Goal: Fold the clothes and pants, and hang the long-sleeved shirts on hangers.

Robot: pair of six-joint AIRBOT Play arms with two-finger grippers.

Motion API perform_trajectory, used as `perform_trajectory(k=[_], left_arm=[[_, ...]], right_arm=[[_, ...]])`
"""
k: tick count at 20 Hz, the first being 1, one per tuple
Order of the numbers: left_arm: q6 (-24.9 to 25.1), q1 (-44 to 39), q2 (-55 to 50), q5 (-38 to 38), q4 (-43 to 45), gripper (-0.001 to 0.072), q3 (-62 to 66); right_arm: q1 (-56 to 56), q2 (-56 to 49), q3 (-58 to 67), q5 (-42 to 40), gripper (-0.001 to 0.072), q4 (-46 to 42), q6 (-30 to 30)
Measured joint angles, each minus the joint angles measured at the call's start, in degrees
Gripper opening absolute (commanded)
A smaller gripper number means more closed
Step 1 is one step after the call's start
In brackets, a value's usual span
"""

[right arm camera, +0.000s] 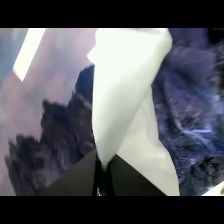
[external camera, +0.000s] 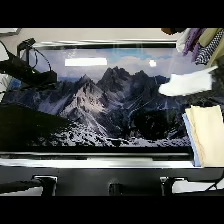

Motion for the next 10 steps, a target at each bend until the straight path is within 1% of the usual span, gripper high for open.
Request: perform_trajectory(k=[2,5,8,10], left_arm=[[0.0,0.0,0.0,0.0,0.0,0.0018,0.0],[0.0,0.0,0.0,0.0,0.0,0.0018,0.0],[0.0,0.0,0.0,0.0,0.0,0.0018,0.0],[0.0,0.0,0.0,-0.1,0.0,0.0018,0.0]], right_arm=[[-0.7,2.6,0.1,0.4,0.0027,-4.5,6.0],[-1.1,6.0,0.2,2.7,0.0027,-10.1,13.5],[-1.3,8.7,0.2,7.1,0.0029,-15.3,17.7],[-1.3,9.8,0.2,11.3,0.0028,-18.2,18.4]])
